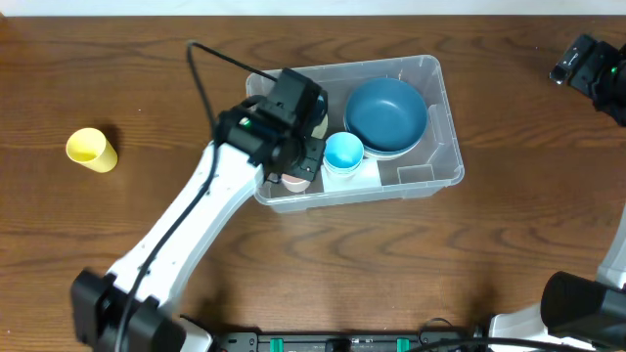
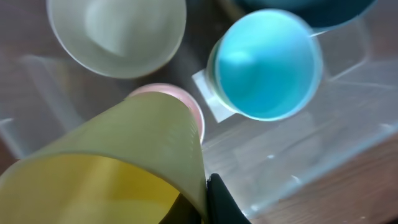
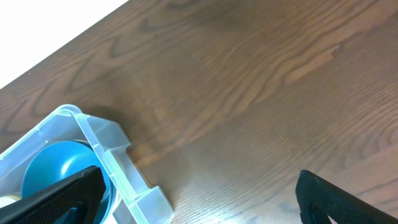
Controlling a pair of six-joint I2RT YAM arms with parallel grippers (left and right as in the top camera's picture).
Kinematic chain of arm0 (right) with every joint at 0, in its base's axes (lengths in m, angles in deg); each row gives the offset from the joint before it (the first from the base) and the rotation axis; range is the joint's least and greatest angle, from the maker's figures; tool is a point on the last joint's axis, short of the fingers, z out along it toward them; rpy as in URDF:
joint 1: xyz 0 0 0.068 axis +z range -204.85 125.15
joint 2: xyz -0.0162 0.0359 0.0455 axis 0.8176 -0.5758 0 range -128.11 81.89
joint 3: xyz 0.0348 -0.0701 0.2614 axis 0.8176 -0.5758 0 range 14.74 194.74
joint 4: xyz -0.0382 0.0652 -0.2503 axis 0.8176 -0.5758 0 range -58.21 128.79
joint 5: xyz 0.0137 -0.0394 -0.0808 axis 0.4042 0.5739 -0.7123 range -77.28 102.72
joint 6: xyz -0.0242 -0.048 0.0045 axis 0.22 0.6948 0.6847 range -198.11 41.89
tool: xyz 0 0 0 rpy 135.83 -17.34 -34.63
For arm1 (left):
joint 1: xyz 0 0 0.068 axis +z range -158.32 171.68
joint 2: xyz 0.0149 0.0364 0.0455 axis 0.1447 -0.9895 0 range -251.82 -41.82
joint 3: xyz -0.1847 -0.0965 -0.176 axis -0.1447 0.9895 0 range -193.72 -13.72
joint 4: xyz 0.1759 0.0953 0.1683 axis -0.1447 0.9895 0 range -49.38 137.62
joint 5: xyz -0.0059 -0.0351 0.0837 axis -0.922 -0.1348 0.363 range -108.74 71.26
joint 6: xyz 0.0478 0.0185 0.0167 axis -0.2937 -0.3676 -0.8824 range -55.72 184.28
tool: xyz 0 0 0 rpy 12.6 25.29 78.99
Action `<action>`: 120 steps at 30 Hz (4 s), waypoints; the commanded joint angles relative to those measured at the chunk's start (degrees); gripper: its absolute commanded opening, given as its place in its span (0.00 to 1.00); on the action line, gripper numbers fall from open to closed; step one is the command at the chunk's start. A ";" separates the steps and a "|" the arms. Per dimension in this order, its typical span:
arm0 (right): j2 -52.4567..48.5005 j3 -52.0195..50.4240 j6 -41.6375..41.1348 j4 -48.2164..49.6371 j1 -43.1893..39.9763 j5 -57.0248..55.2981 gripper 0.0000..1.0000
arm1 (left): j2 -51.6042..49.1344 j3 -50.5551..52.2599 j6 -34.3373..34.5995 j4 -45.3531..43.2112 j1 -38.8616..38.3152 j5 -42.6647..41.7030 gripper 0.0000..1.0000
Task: Pack container
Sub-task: 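Carry the yellow cup into the container and stack it on the pink cup, then release the yellow cup and move the left gripper to the last yellow cup, then grasp the rim of the last yellow cup with the left gripper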
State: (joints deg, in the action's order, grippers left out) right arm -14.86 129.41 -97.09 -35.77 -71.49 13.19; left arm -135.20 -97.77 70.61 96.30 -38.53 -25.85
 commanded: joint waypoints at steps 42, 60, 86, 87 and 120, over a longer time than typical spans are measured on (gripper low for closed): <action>0.07 -0.07 -0.70 -0.04 0.11 -0.02 0.99 | -0.72 -12.09 4.92 -2.10 42.62 19.17 0.88; 0.07 -0.07 -0.70 -0.04 0.11 -0.02 0.99 | -19.26 -12.09 0.83 -8.33 51.43 15.98 0.98; 0.07 -0.07 -0.70 -0.02 0.11 -0.02 0.99 | -27.32 -11.65 -2.03 -11.37 51.43 10.71 0.34; 0.07 -0.07 -0.70 -0.04 0.11 -0.02 0.99 | -27.32 -11.65 -2.01 -11.26 51.43 10.71 0.28; 0.07 -0.07 -0.70 -0.02 0.11 -0.02 0.99 | -17.00 -11.82 -0.09 -4.42 40.74 6.05 0.06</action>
State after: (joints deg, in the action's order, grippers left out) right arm -14.86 129.41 -97.09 -35.75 -71.49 13.19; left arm -153.45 -109.75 69.49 91.45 3.08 -19.69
